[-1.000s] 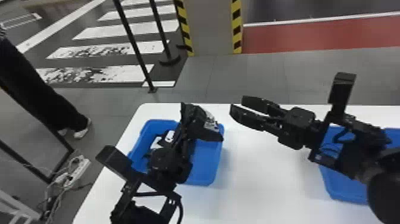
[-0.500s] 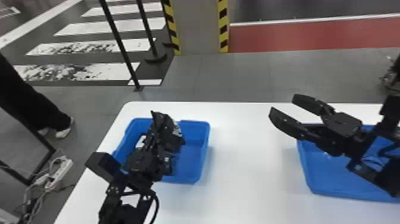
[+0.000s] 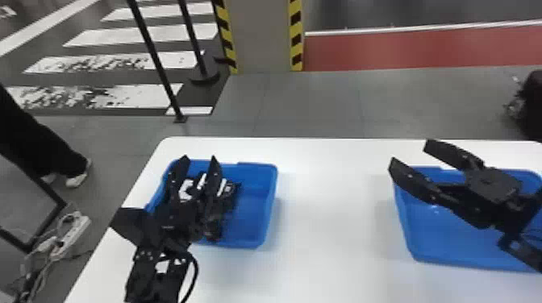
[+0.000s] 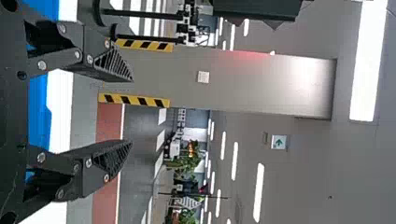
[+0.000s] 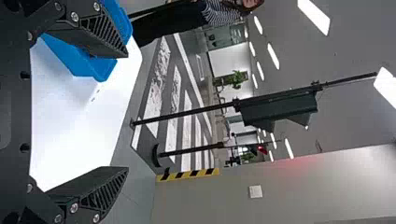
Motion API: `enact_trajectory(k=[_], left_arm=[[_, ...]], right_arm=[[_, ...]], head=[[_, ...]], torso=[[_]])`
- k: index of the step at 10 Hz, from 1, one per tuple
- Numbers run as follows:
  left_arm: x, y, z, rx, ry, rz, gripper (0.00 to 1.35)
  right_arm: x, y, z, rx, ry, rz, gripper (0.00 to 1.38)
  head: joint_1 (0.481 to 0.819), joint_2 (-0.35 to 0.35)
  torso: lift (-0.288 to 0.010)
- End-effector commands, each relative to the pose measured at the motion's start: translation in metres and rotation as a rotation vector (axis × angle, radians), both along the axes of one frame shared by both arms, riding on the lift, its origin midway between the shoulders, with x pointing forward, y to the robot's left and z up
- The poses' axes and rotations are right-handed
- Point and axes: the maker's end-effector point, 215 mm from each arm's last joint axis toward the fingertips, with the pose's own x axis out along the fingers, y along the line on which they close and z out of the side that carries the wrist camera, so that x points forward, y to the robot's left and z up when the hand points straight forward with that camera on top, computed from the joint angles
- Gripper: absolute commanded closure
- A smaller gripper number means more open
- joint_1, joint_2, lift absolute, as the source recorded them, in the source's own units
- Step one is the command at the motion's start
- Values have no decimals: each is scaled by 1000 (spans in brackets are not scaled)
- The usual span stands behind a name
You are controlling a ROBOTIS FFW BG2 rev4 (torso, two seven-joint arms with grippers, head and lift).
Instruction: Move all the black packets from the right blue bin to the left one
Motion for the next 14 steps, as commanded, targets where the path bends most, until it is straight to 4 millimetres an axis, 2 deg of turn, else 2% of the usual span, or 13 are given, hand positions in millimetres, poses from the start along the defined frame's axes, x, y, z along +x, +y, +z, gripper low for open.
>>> enact_trajectory(k=[1, 2, 3, 4, 6, 7, 8, 9, 10, 12, 14], left_arm=[[0, -11, 18, -31, -60, -21, 191], [-8, -25, 43, -81, -151, -56, 209], [-34, -34, 83, -89, -312, -63, 211], [-56, -41, 100, -78, -383, -68, 211], [-76, -44, 75, -82, -261, -80, 211], [-86, -46, 50, -76, -143, -85, 206], [-91, -46, 19, -73, 15, -77, 209], [-97, -44, 1, -37, 97, -75, 209], [-103, -44, -3, -11, 133, -69, 208], [-121, -29, -12, 42, 194, 1, 205], [-137, -23, -7, 39, 168, 38, 206]], right_arm=[[1, -9, -1, -27, -17, -21, 179], [-1, -14, 1, -36, -43, -42, 179], [-8, -21, 9, -59, -84, -91, 179], [-21, -27, 7, -54, -94, -136, 179], [-51, -36, 2, -57, -105, -212, 179], [-68, -42, -4, -55, -87, -265, 179], [-79, -46, -20, -62, -52, -287, 179], [-89, -47, -32, -74, -23, -290, 179], [-97, -48, -37, -99, -13, -299, 179], [-112, -55, -48, -123, 20, -346, 179], [-126, -57, -52, -146, 38, -370, 179]], head=[[695, 165], [695, 148], [695, 137], [695, 112], [695, 93], [695, 85], [695, 79], [695, 76], [695, 75], [695, 83], [695, 94]], torso=[[-110], [-110], [-110], [-110], [-110], [-110], [-110], [-110], [-110], [-110], [-110]])
